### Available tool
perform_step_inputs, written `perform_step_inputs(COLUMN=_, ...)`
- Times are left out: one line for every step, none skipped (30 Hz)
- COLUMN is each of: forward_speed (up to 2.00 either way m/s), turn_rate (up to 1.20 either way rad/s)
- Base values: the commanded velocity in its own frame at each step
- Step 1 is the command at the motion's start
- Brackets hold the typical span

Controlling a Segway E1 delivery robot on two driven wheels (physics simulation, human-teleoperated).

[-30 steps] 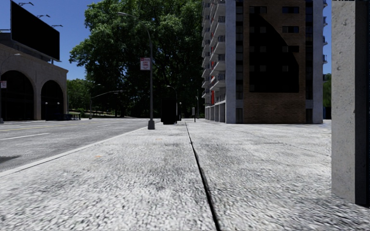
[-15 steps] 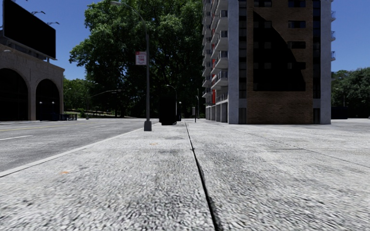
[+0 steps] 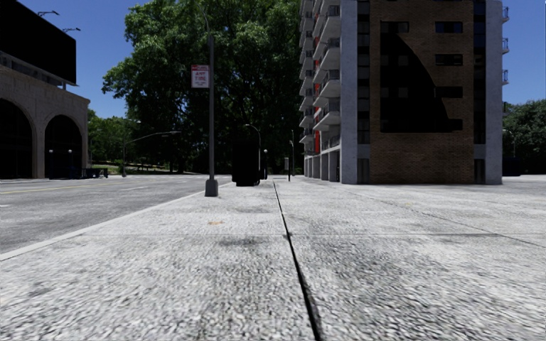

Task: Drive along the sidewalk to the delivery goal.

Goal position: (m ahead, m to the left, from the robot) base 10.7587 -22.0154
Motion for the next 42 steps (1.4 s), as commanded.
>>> perform_step_inputs(forward_speed=2.00, turn_rate=0.00)
perform_step_inputs(forward_speed=2.00, turn_rate=0.00)
perform_step_inputs(forward_speed=2.00, turn_rate=0.00)
perform_step_inputs(forward_speed=2.00, turn_rate=0.00)
perform_step_inputs(forward_speed=2.00, turn_rate=0.00)
perform_step_inputs(forward_speed=2.00, turn_rate=0.00)
perform_step_inputs(forward_speed=2.00, turn_rate=0.00)
perform_step_inputs(forward_speed=2.00, turn_rate=0.00)
perform_step_inputs(forward_speed=2.00, turn_rate=0.00)
perform_step_inputs(forward_speed=2.00, turn_rate=0.00)
perform_step_inputs(forward_speed=2.00, turn_rate=0.00)
perform_step_inputs(forward_speed=2.00, turn_rate=0.00)
perform_step_inputs(forward_speed=2.00, turn_rate=0.00)
perform_step_inputs(forward_speed=2.00, turn_rate=0.00)
perform_step_inputs(forward_speed=2.00, turn_rate=0.00)
perform_step_inputs(forward_speed=2.00, turn_rate=0.00)
perform_step_inputs(forward_speed=2.00, turn_rate=0.00)
perform_step_inputs(forward_speed=2.00, turn_rate=0.00)
perform_step_inputs(forward_speed=2.00, turn_rate=0.00)
perform_step_inputs(forward_speed=2.00, turn_rate=0.00)
perform_step_inputs(forward_speed=2.00, turn_rate=0.00)
perform_step_inputs(forward_speed=2.00, turn_rate=0.00)
perform_step_inputs(forward_speed=2.00, turn_rate=0.00)
perform_step_inputs(forward_speed=2.00, turn_rate=0.00)
perform_step_inputs(forward_speed=2.00, turn_rate=0.00)
perform_step_inputs(forward_speed=2.00, turn_rate=0.00)
perform_step_inputs(forward_speed=2.00, turn_rate=0.00)
perform_step_inputs(forward_speed=2.00, turn_rate=0.00)
perform_step_inputs(forward_speed=2.00, turn_rate=0.00)
perform_step_inputs(forward_speed=2.00, turn_rate=0.00)
perform_step_inputs(forward_speed=2.00, turn_rate=0.00)
perform_step_inputs(forward_speed=2.00, turn_rate=0.00)
perform_step_inputs(forward_speed=2.00, turn_rate=0.00)
perform_step_inputs(forward_speed=2.00, turn_rate=0.00)
perform_step_inputs(forward_speed=2.00, turn_rate=0.00)
perform_step_inputs(forward_speed=2.00, turn_rate=0.00)
perform_step_inputs(forward_speed=2.00, turn_rate=0.00)
perform_step_inputs(forward_speed=2.00, turn_rate=0.00)
perform_step_inputs(forward_speed=2.00, turn_rate=0.00)
perform_step_inputs(forward_speed=2.00, turn_rate=0.00)
perform_step_inputs(forward_speed=2.00, turn_rate=0.00)
perform_step_inputs(forward_speed=2.00, turn_rate=0.00)
